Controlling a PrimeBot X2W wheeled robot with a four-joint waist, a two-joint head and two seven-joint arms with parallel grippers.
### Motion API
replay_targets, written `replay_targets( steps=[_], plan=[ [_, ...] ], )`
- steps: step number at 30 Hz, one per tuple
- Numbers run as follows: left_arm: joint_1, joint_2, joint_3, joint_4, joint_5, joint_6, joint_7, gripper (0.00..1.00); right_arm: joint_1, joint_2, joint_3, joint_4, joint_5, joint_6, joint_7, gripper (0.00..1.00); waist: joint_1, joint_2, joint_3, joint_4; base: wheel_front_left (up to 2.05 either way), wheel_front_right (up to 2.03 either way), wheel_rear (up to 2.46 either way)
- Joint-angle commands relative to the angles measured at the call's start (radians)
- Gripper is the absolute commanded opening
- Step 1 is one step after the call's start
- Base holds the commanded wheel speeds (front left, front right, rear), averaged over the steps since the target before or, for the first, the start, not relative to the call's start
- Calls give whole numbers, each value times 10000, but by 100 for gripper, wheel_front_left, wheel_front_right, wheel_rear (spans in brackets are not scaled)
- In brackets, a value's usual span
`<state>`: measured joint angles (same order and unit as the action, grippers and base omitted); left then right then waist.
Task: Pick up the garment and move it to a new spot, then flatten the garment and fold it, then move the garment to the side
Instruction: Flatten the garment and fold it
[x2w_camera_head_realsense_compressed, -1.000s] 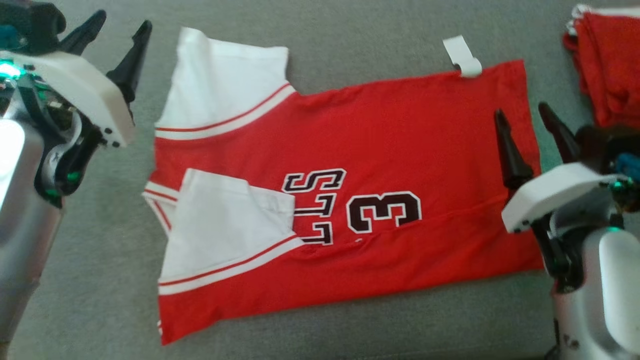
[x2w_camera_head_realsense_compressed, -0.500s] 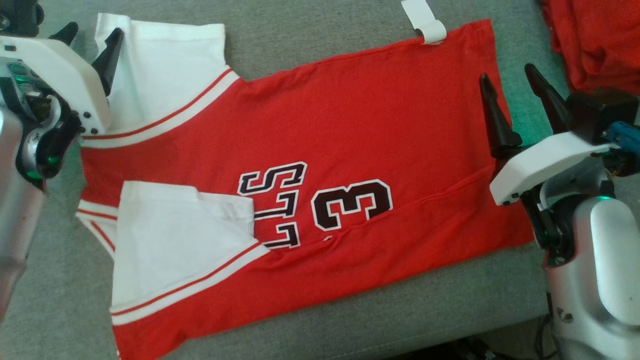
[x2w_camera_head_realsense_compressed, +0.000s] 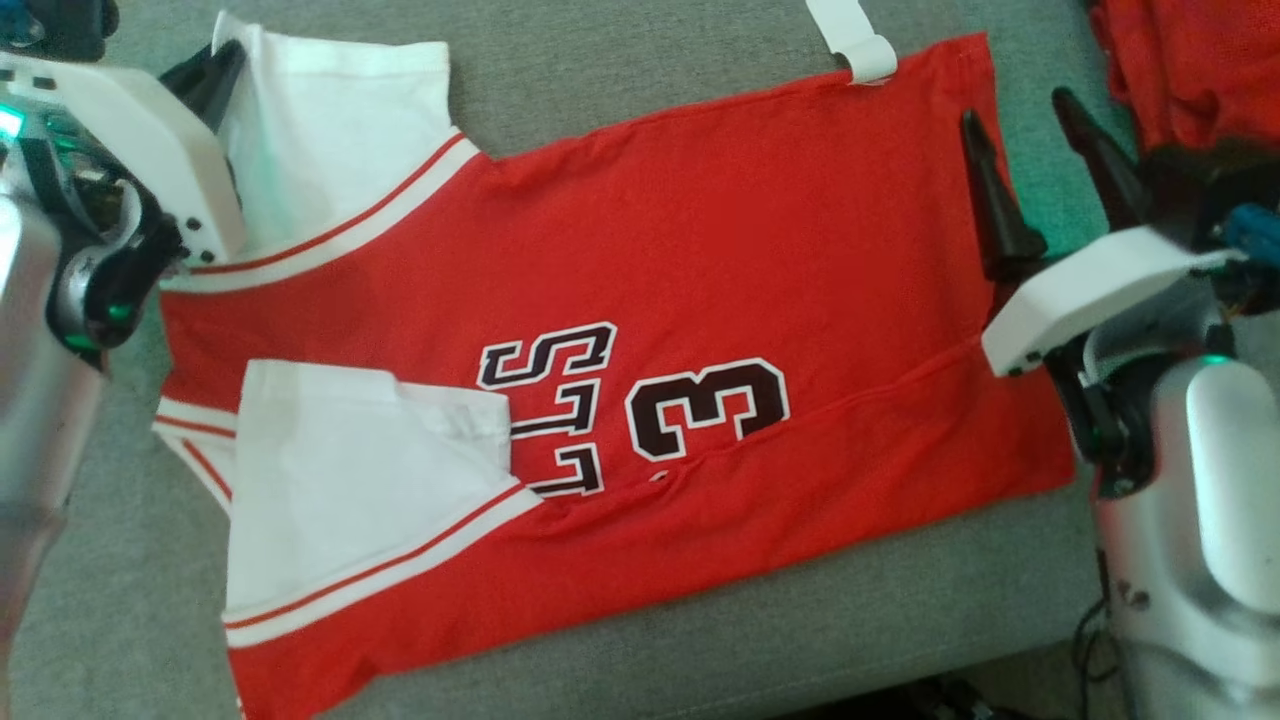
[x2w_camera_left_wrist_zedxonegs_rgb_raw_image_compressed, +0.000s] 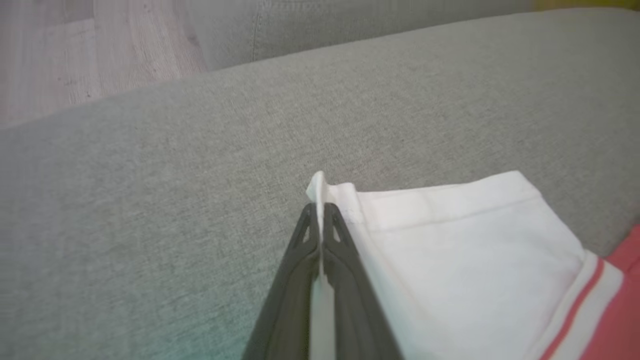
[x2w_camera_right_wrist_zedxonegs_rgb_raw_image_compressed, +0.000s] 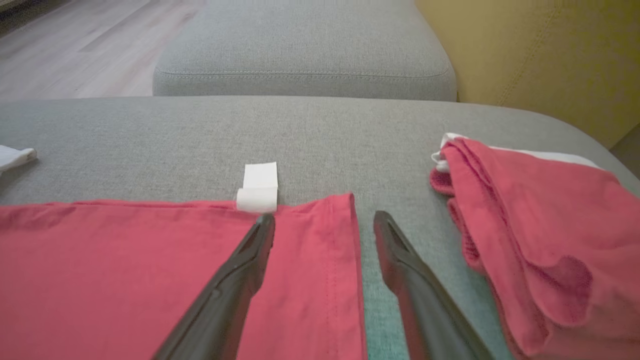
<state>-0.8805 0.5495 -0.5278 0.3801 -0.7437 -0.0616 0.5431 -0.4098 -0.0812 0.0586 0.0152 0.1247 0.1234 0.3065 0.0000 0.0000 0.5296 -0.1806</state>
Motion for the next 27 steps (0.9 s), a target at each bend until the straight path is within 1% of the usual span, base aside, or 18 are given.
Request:
replay_targets(
  steps=[1, 5, 7, 8, 12, 13, 17, 21, 22, 23, 24, 27],
  plan=[
    [-404, 333, 348, -354, 176, 15, -344, 0, -302, -180, 204, -242, 35, 73, 21, 100, 0, 0, -71, 110, 0, 0, 0],
    [-616, 270, 341, -599, 663, -113, -1562, 0, -822, -377, 133, 44, 5, 73, 283, 100, 0, 0, -219, 388, 0, 0, 0],
    [-617, 126, 337, -768, 753, -191, -2196, 0, -1326, -631, -2, 523, -107, 73, 651, 100, 0, 0, -320, 634, 0, 0, 0],
    [-604, 86, 321, -834, 770, -210, -2333, 0, -1491, -718, -43, 704, -159, 73, 787, 100, 0, 0, -340, 725, 0, 0, 0],
    [-494, -63, 197, -1083, 719, -287, -2549, 0, -2051, -1093, -68, 1502, -341, 73, 1365, 100, 0, 0, -355, 1078, 0, 0, 0],
    [-494, -63, 197, -1083, 719, -287, -2549, 0, -2051, -1093, -68, 1502, -341, 73, 1365, 100, 0, 0, -355, 1078, 0, 0, 0],
    [-368, -185, 54, -1253, 659, -333, -2619, 0, -2451, -1345, -25, 2343, -164, 73, 1955, 100, 0, 0, -323, 1335, 0, 0, 0],
    [-289, -254, -11, -1329, 604, -346, -2672, 0, -2709, -1547, 75, 3010, -24, 73, 2315, 100, 0, 0, -305, 1470, 0, 0, 0],
    [-273, -260, -17, -1333, 593, -347, -2689, 0, -2749, -1564, 82, 3153, 35, 73, 2390, 93, 0, 0, -306, 1490, 0, 0, 0],
    [-256, -266, -23, -1331, 582, -347, -2706, 0, -2782, -1570, 82, 3281, 118, 73, 2458, 64, 0, 0, -313, 1508, 0, 0, 0],
    [-238, -269, -29, -1326, 572, -347, -2719, 0, -2809, -1544, 40, 3366, 237, 73, 2463, 44, 0, 0, -323, 1521, 0, 0, 0],
    [-198, -262, -41, -1304, 543, -349, -2751, 0, -2878, -1508, -23, 3528, 458, 73, 2350, 4, 0, 0, -364, 1548, 0, 0, 0]
  ],
)
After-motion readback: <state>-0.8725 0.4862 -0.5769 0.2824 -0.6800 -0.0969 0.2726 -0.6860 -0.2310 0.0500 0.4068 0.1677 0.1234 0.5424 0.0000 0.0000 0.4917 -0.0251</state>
